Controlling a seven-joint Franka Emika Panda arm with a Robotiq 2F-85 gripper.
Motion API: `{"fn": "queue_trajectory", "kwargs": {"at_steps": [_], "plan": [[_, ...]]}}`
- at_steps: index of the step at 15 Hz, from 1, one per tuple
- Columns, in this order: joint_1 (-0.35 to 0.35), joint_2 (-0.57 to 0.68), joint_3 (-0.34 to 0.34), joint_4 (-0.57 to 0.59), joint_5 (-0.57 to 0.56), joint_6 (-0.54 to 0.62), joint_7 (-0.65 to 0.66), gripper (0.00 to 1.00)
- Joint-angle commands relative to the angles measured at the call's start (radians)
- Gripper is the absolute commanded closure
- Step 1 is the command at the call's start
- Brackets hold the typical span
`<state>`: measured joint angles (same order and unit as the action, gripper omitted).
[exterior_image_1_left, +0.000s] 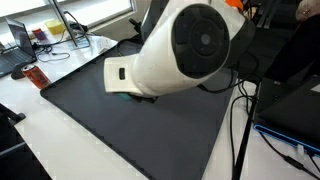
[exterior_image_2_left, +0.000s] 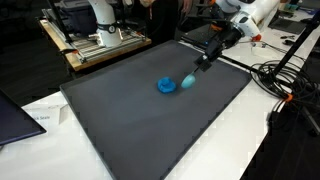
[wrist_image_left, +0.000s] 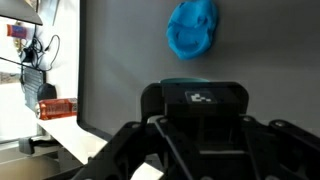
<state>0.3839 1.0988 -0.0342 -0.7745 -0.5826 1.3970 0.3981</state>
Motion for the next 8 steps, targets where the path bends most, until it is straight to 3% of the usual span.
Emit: {"fn": "queue_trajectory", "kwargs": {"at_steps": [1,8], "plan": [[-0.062,-0.061,0.046,-0.026,0.072,0.004,-0.075,0.78],[-0.168,-0.142,0.116,-0.088,0.175,0.080,-0.141,0.78]]}}
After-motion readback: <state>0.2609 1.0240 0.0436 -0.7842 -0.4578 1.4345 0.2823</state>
